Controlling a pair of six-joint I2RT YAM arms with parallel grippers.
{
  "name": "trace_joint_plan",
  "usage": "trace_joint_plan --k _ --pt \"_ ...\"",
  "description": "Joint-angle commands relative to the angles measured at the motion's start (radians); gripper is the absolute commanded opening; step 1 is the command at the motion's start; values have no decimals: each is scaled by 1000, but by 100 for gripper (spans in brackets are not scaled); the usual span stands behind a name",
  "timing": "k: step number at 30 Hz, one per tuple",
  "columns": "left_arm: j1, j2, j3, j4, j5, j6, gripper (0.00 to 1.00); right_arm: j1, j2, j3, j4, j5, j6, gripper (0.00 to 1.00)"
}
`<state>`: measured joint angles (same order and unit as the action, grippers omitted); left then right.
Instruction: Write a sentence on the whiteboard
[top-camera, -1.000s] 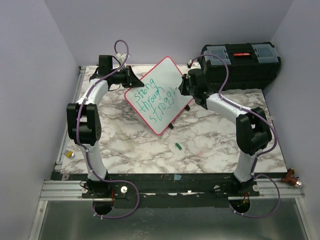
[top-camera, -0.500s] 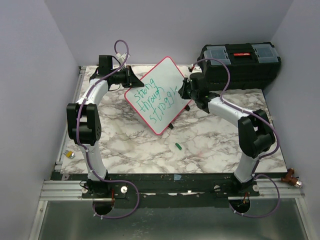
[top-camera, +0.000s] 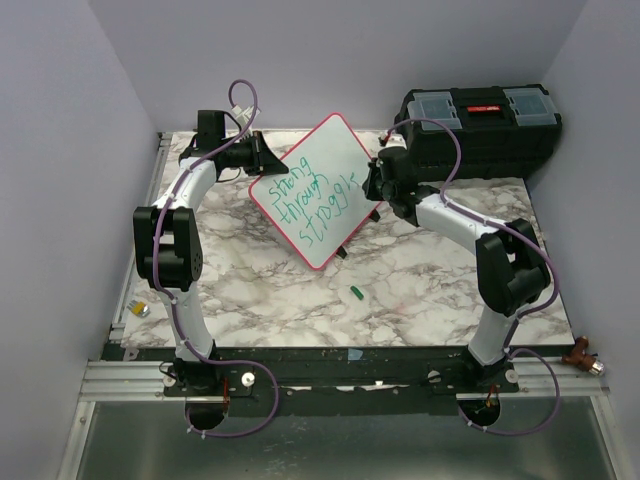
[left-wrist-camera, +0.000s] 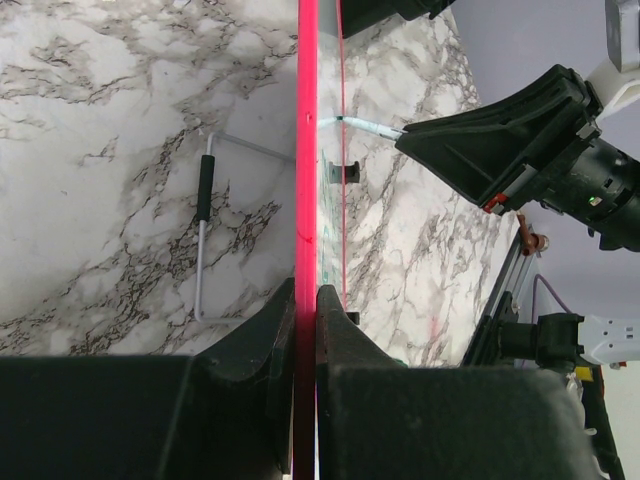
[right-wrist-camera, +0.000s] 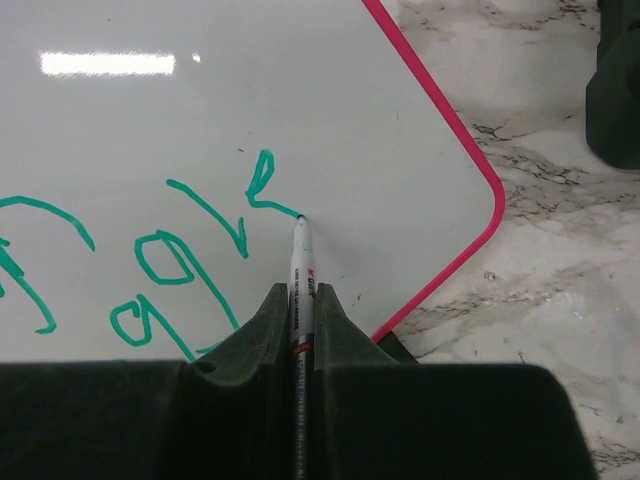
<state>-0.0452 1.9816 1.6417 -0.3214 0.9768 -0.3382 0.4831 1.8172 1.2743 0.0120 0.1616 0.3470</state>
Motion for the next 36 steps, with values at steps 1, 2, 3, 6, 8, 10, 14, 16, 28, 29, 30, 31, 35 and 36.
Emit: trace_joint_plan --k 1,2,3,6,8,10,14,16,28,29,30,31,35,36 --pt "-12 -13 -10 30 -28 85 0 5 2 38 -50 34 -14 1" --pt "-12 -14 -10 29 -28 85 0 6 -3 41 -49 34 -15 1" --pt "-12 -15 -11 29 -28 85 0 6 -7 44 -46 34 -17 1" --pt "-12 -16 -11 30 -28 85 0 5 -25 48 -28 36 -18 1" --pt "-12 -16 -12 29 -27 85 0 6 -34 54 -22 41 -19 1" --pt "-12 -16 -12 30 -29 85 0 5 -38 63 -21 47 -19 1" --pt "-12 -17 -13 29 -26 85 0 2 -26 88 8 53 -21 1" --pt "-12 -17 -11 29 -26 86 0 -3 -13 104 8 53 -21 1" --pt "-12 -13 -8 30 -25 85 0 -32 88 202 -10 54 -16 1" --pt "-12 -13 -8 29 -25 85 0 -34 94 205 -10 57 -15 1" --pt "-12 -12 -8 30 -24 85 0 -37 98 206 -10 59 -15 1" --pt "-12 -13 -8 29 -24 85 0 -39 101 207 -10 59 -14 1" --pt "-12 -12 -7 30 -24 85 0 -45 114 212 -10 64 -19 1" --pt "-12 -12 -6 30 -24 84 0 -46 117 214 -10 61 -21 1"
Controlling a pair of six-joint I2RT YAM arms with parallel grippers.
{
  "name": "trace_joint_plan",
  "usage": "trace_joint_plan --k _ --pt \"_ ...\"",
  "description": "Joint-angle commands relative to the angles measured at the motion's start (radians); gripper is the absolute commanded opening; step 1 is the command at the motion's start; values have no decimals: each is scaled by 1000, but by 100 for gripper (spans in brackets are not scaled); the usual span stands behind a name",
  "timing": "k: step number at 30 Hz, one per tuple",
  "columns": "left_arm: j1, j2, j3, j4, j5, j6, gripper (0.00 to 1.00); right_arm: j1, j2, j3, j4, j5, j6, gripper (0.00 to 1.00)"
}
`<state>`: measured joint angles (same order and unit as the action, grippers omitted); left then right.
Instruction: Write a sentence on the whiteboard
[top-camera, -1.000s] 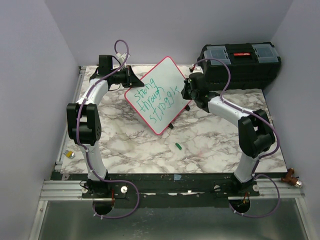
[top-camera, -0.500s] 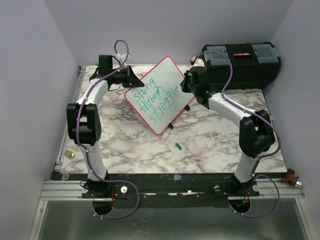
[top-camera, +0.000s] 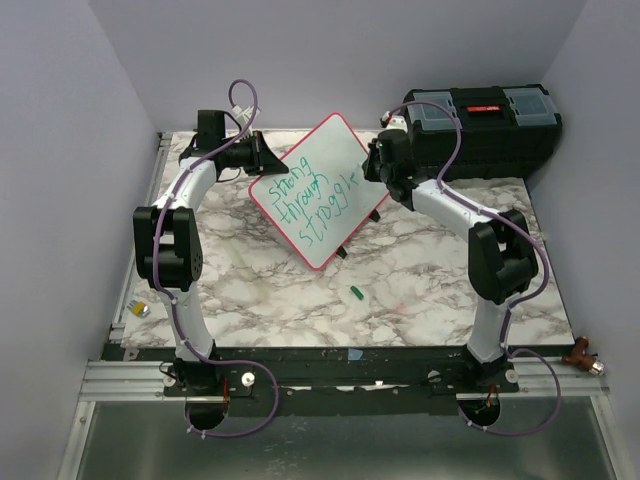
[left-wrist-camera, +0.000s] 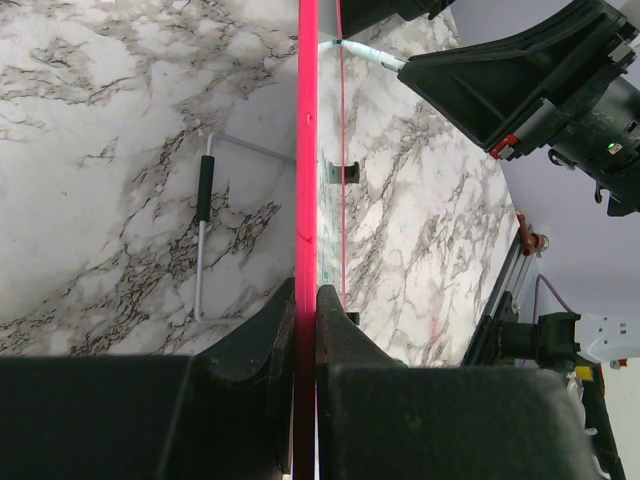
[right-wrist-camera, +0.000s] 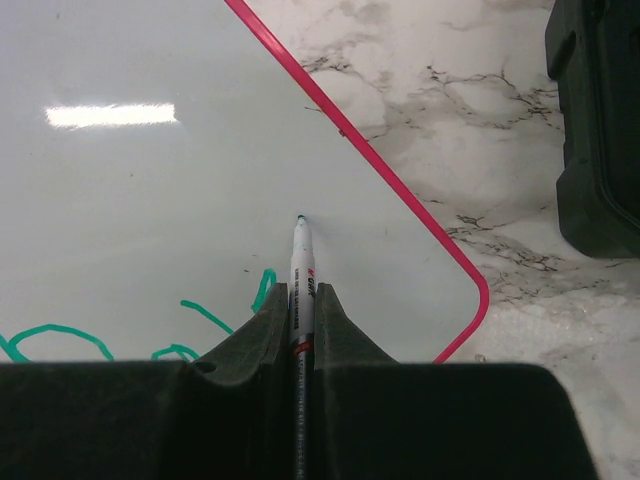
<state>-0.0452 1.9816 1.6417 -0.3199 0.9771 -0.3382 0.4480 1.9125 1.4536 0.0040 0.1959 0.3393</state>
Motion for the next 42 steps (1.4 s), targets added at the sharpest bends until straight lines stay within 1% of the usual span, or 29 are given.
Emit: trace_joint_plan --k 1,9,20,31,37,42 --pt "-12 -12 -6 28 -25 84 0 -11 26 36 -2 24 -14 1" --pt "-12 -12 -7 26 -27 85 0 -12 33 22 -2 -45 -26 1" --pt "-12 -16 -11 27 -28 85 0 -11 11 -46 -2 -155 -11 1" --pt "-12 -19 -13 27 -28 87 0 -11 -30 -118 -1 -229 14 1" --pt "-12 -20 -15 28 -28 87 0 -12 -38 -131 -2 -196 16 1" --pt "-12 -21 -16 26 -28 88 0 -11 -30 -124 -44 -93 18 1"
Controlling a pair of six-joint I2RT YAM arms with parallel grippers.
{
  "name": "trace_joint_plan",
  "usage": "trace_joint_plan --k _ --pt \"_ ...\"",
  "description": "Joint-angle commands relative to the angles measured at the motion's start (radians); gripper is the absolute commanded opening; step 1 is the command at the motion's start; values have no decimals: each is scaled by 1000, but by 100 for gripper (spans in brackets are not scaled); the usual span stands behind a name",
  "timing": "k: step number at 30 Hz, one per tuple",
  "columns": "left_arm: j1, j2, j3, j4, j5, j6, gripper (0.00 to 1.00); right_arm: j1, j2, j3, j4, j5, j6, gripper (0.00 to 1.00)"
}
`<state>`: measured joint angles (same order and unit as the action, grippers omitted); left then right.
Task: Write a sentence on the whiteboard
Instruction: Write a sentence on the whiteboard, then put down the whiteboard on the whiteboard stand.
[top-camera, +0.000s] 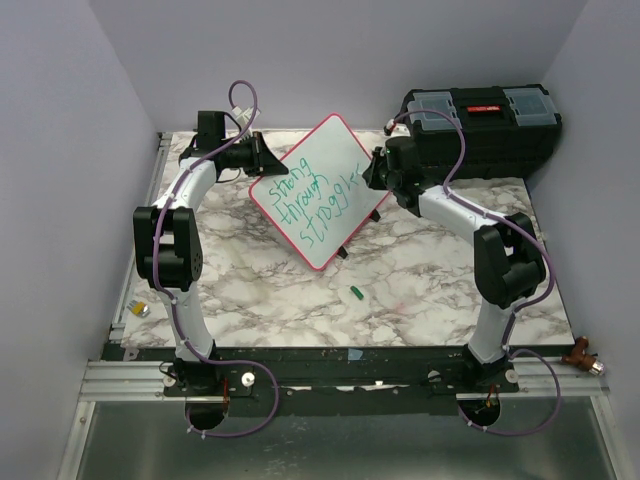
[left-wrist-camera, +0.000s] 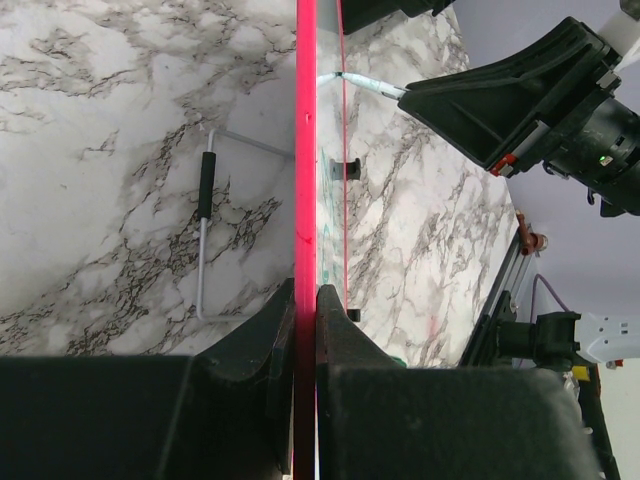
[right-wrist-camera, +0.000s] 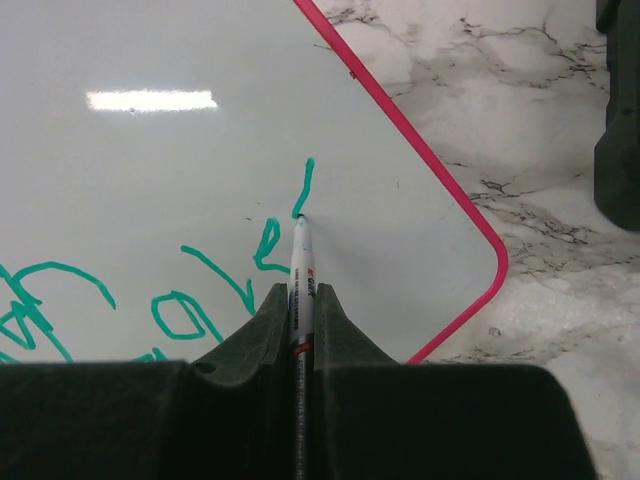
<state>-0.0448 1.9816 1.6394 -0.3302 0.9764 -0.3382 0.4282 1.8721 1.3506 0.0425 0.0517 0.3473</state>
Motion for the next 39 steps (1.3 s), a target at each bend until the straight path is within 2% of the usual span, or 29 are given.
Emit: trace_joint_plan --k 1,10,19,27,32,39 --pt "-12 -21 -13 37 -27 88 0 9 13 -19 -88 63 9 1" --pt "-12 -23 -13 37 -27 88 0 9 19 -8 -108 110 -1 1" --pt "-13 -23 -13 37 -27 90 0 9 -12 -35 -92 -33 -6 1" --pt "-12 -23 -15 36 -27 90 0 11 -22 -42 -90 -90 4 1" --pt "-12 -24 -15 37 -27 89 0 10 -43 -45 -99 -59 -2 1" --pt "-12 -24 -14 32 -29 92 0 10 -151 -39 -132 72 -31 1"
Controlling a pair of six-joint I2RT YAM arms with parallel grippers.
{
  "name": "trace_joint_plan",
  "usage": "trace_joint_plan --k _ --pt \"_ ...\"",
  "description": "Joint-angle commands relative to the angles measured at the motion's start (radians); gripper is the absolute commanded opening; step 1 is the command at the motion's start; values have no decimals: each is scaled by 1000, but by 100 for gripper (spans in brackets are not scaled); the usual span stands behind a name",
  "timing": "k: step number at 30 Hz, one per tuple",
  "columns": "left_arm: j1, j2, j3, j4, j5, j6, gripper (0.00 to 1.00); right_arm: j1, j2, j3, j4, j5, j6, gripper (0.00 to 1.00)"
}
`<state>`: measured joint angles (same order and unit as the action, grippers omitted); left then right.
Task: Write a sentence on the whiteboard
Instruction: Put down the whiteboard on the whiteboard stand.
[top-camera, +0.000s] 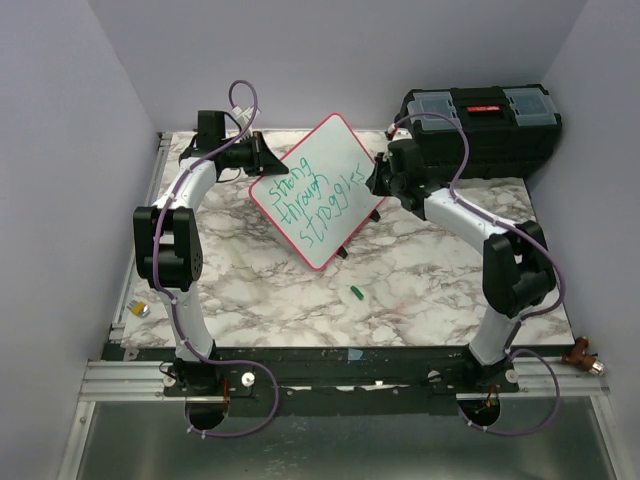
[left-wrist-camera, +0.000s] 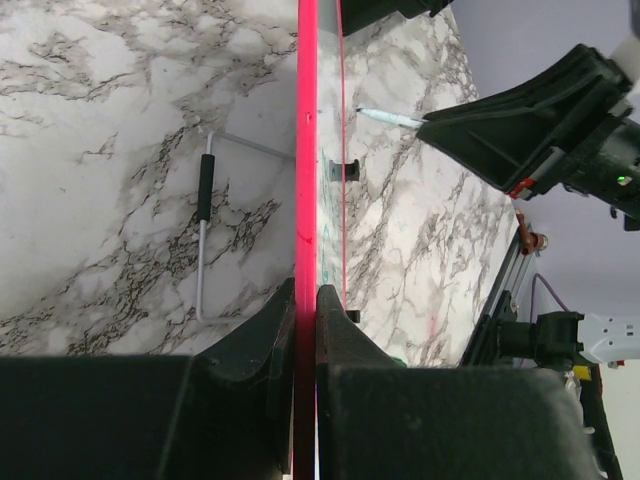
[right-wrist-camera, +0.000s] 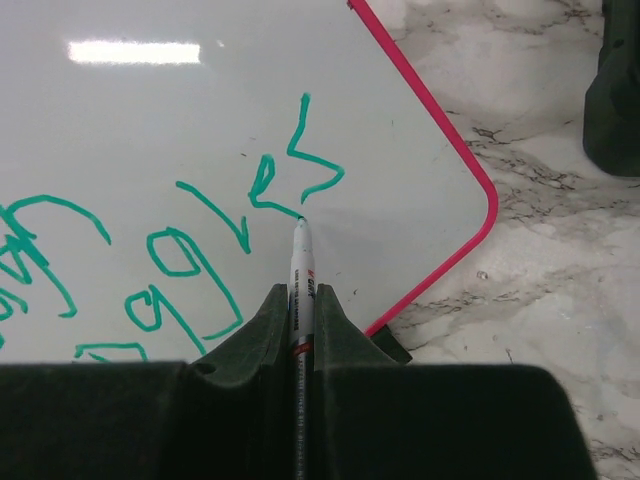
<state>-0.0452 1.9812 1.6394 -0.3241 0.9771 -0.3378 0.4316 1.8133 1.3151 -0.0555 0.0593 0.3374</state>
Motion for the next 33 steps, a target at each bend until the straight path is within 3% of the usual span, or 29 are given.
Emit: trace_joint_plan --k 1,20,33 --pt "-12 -24 -13 23 -29 92 0 7 -112 -5 -39 69 -22 1" --pt "-12 -29 -18 -66 -101 157 0 6 -410 -226 -28 -53 85 1" --pt "-14 -13 -42 -7 -62 124 18 6 -476 -346 8 -118 122 1"
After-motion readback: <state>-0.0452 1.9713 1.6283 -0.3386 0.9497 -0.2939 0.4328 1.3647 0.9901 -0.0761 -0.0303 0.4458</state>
